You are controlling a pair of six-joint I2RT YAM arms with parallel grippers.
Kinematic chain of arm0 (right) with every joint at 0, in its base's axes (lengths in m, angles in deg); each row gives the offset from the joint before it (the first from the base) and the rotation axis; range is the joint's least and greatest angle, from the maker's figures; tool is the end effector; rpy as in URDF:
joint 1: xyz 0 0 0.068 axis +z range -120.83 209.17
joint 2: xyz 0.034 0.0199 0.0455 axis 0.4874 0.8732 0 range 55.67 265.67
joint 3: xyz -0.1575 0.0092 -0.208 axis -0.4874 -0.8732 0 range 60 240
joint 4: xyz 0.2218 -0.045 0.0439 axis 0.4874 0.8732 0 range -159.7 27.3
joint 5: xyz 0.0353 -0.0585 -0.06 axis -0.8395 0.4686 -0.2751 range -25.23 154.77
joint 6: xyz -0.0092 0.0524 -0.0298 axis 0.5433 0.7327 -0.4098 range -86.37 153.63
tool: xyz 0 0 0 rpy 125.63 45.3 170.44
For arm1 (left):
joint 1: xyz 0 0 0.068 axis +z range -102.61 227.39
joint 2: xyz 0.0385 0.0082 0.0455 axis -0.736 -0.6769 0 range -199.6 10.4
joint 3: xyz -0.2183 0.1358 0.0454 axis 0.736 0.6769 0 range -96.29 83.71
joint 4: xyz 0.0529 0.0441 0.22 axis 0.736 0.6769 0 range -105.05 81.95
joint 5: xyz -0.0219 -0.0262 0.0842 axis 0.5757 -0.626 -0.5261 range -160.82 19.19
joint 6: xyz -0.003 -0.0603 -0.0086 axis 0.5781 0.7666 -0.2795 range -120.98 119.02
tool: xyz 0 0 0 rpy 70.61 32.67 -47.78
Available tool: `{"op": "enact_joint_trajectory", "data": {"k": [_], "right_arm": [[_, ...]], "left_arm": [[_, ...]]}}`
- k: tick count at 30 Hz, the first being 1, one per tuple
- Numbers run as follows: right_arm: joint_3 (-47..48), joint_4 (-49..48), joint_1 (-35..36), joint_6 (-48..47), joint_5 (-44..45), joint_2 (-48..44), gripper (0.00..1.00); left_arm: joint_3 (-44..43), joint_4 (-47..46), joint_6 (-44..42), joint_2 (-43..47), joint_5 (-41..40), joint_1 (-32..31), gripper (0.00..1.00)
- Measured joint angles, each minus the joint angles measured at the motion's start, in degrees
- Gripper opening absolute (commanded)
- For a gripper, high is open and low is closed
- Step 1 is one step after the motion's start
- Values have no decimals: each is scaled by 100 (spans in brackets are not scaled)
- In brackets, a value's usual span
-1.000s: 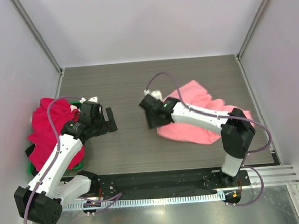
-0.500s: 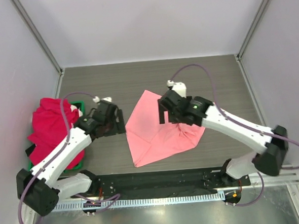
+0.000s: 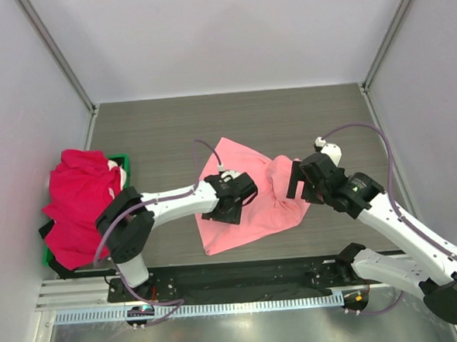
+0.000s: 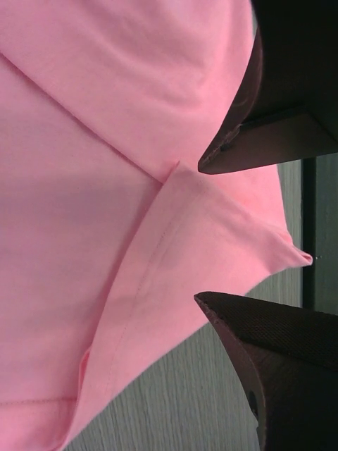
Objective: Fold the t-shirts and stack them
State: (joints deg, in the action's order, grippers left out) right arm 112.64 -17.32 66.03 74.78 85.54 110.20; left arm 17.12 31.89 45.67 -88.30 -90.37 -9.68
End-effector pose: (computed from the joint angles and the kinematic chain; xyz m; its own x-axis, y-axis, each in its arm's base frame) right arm 0.1340 0.0805 0.2770 -0.7491 0.2072 -0.6292 0.1297 0.9773 0.1674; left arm 0.1712 -0.2363 0.1860 -0.9164 0.1544 -0.3694 0.1311 0.9875 0.0874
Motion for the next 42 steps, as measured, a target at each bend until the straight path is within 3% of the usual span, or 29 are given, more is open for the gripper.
{"op": "enact_joint_trajectory", "data": {"k": [10, 18, 21, 25, 32, 42], "right_arm": [[-70, -2, -24, -11, -101, -9, 100], [-70, -4, -24, -26, -101, 138, 100], [-72, -4, -24, -31, -101, 138, 100], [-81, -4, -24, -42, -101, 138, 100], [-81, -4, -33, -46, -103, 221, 100], [-79, -63, -35, -70, -278, 579, 95]], "left_arm": [[-291, -61, 101, -479, -48, -166, 64], [-291, -166, 98, -684, -46, -245, 54], [-291, -201, 107, -706, -63, -245, 48], [-291, -234, 122, -708, -151, -247, 27], [-291, -166, 144, -688, -433, -247, 0], [-42, 153, 352, 262, -728, -227, 0]]}}
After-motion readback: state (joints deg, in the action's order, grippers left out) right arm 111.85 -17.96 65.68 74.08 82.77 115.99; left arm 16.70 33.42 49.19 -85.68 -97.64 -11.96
